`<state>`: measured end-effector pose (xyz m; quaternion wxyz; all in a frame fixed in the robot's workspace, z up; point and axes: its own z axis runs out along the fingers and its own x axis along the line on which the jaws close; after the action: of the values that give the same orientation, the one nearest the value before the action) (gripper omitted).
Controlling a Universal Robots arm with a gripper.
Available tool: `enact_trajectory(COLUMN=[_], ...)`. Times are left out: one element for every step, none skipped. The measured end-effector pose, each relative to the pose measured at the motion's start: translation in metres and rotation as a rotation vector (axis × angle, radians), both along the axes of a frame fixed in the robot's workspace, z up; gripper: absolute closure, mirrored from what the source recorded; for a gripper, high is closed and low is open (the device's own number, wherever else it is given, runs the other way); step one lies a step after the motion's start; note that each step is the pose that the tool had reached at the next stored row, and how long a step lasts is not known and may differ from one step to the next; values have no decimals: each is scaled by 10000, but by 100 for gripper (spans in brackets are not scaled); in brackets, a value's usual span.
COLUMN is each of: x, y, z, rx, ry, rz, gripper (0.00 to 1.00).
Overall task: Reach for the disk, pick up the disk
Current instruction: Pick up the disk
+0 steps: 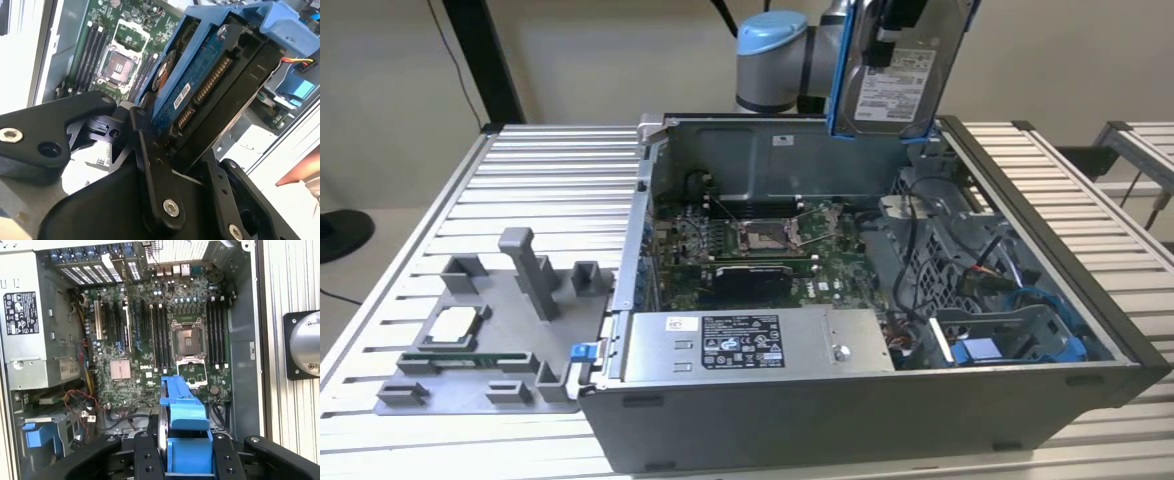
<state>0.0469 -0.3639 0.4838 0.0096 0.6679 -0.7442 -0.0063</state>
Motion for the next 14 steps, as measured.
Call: enact_trajectory(x=[16,24,29,33,37,41,46,50,54,58,63,67,71,75], y=[0,0,0,0,0,0,0,0,0,0,0,-1,0,0], z=[0,0,0,0,0,0,0,0,0,0,0,0,0,0], rx=[0,0,0,0,0,0,0,1,0,0,0,0,0,0], ry=[0,1,0,0,0,0,0,0,0,0,0,0,0,0], rz=[-1,-1,-1,-1,-1,-1,-1,-1,-1,-1,-1,-1,-1,-1], gripper=[100,100,100,100,100,100,100,100,100,100,100,100,100,100])
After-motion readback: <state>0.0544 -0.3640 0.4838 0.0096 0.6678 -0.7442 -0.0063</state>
